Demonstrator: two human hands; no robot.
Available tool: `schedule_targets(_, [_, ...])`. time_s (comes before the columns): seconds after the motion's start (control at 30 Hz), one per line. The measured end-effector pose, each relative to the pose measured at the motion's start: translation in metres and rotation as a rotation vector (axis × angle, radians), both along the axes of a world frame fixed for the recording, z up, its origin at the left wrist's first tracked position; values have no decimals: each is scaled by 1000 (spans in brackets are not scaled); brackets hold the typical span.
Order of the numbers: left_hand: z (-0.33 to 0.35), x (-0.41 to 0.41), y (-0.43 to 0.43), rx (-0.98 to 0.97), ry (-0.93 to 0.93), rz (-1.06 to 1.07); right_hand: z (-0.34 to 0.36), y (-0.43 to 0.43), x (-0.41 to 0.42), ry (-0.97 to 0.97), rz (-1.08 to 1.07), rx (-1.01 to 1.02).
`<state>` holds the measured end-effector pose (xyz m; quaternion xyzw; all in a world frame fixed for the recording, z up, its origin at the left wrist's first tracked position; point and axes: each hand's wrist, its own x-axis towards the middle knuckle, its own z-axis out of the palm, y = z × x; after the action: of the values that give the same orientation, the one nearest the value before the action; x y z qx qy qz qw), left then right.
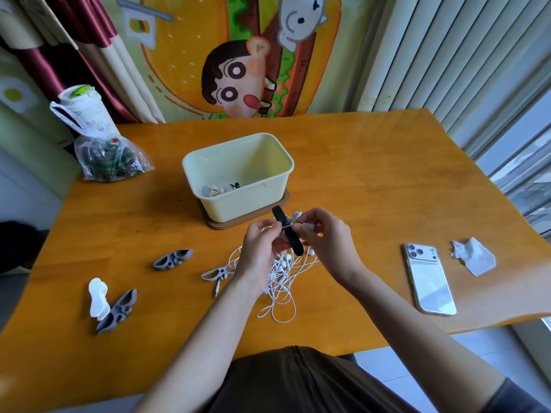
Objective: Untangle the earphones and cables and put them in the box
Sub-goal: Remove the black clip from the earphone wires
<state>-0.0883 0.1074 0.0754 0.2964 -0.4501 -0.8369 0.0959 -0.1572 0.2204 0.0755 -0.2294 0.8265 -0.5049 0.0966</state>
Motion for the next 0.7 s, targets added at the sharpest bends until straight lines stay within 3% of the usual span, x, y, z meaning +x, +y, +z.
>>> schedule_targets(0.37, [-1,3,0,47,16,18,-1,1,-1,8,-10,3])
schedule_targets(0.7, [-7,-2,-4,-265,-112,-3,7,-1,-7,-74,41,33])
